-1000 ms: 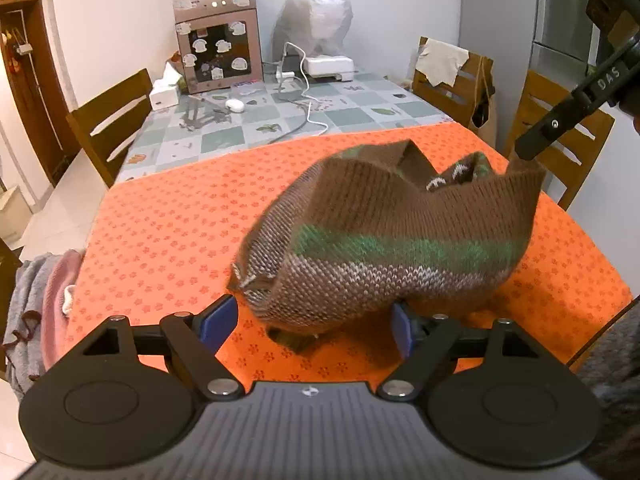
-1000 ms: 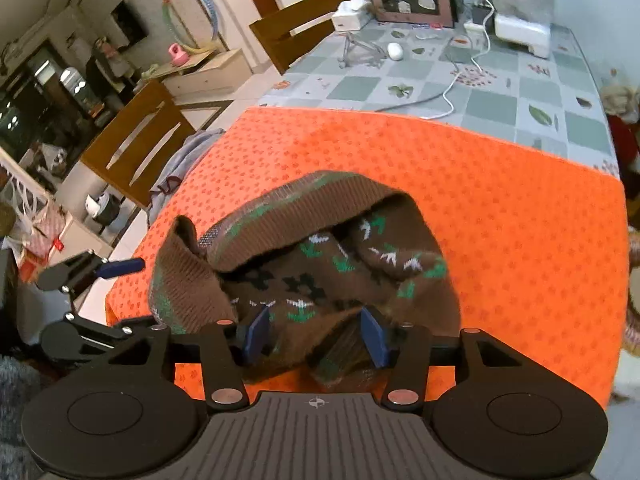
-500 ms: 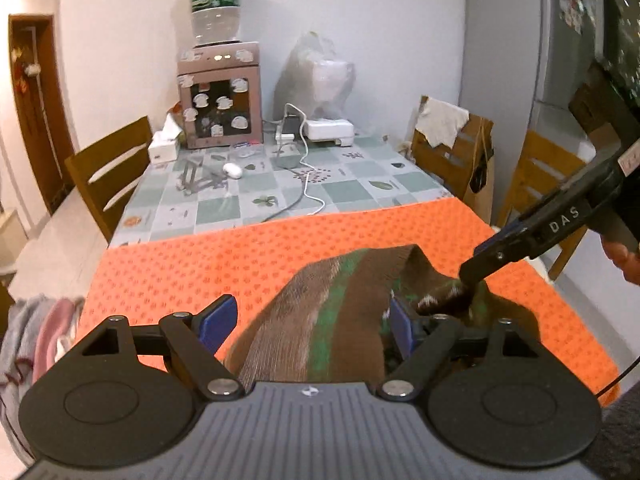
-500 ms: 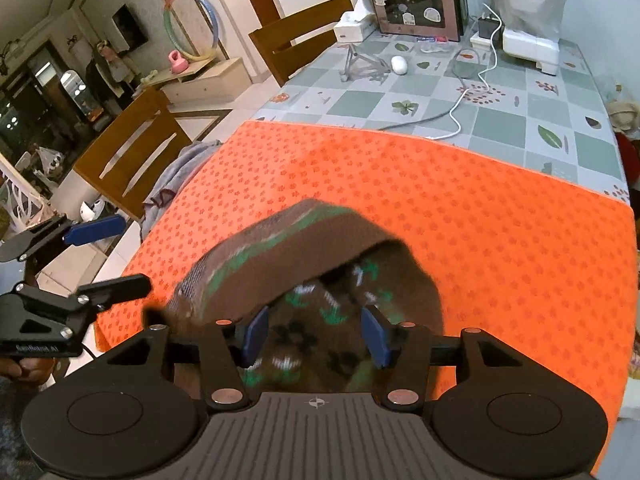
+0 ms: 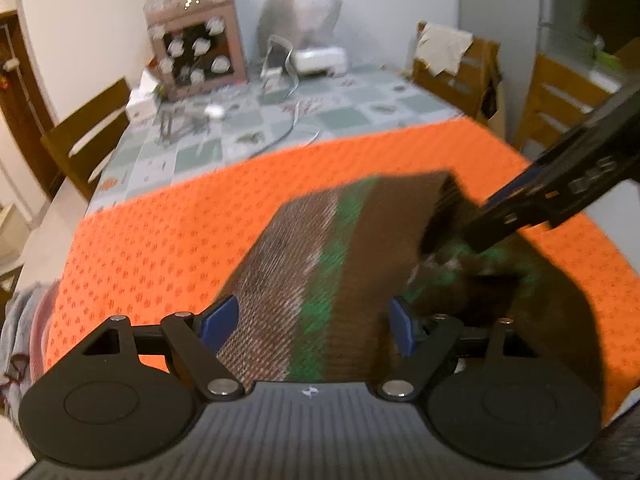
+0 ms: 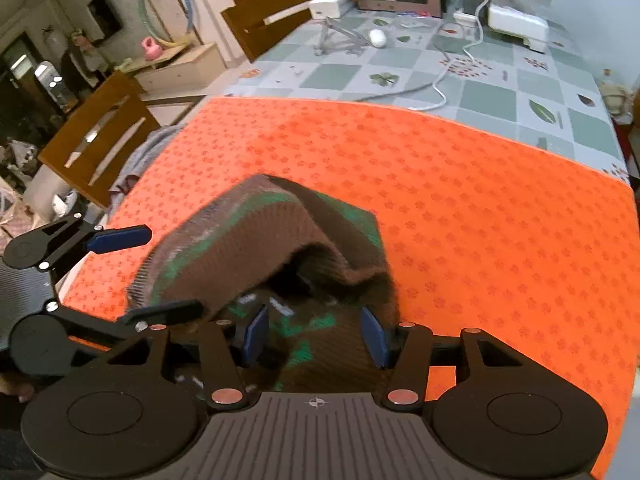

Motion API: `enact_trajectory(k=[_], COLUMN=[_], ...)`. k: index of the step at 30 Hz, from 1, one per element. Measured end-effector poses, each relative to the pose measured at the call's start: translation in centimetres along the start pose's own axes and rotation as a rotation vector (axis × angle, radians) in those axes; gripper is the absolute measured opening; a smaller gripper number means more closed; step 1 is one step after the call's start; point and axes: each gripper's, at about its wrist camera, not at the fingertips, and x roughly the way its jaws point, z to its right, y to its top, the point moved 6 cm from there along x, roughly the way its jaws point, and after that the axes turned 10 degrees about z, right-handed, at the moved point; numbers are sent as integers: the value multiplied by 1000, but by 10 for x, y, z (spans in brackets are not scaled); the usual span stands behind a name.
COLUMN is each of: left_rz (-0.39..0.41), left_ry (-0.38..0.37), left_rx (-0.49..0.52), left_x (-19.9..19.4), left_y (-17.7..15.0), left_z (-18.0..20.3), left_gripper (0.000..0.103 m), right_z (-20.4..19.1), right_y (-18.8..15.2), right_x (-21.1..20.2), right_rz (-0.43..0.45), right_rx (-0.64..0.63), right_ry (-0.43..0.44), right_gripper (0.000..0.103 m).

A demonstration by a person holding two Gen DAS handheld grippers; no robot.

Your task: Fold clothes

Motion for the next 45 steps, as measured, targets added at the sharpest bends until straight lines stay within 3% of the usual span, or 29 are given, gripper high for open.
enact_trajectory(k=[4,8,10,11,12,14,24,30,33,41,45], left_rz=[-17,3,12,17,22,31,72,-6,-29,-81,-85], left_ry=[-6,-8,4,9,15,27,81,54,32,-50,-87], left_rx=[-27,-38,-46,-50,-53,-61,-99,-94,-106,-222,-270], left_x=[7,8,9,9,10,11,18,53,65,79,77], left_y=[-9,-5,1,4,7,14,44,38,30,16,16], left_z=[-10,-21,-29,-33,-37,-45,-85,-99,-103,-122,-128], left_gripper=[77,44,31,23,20,16,15,16,16,20,19], right_z=[1,8,10,10,11,11,28,36,19,-34,-55], right_y=[-13,-23,-25,-25,-25,-22,6,17,29,55,59], right_x=[-1,-1,-1,-2,-2,-4,1,18,13,27,57], right_rz=[-22,-36,-39,-39,-40,-27,32,9,18,-13,-78], right_rx=[6,39,56,59,64,56,28,52,8,-11,-41], right_ry=[-16,-29,-20,-13,-15,-32,-133,-136,-97,127,191], right_gripper=[55,51,36,17,11,10,8,9,13,21,22])
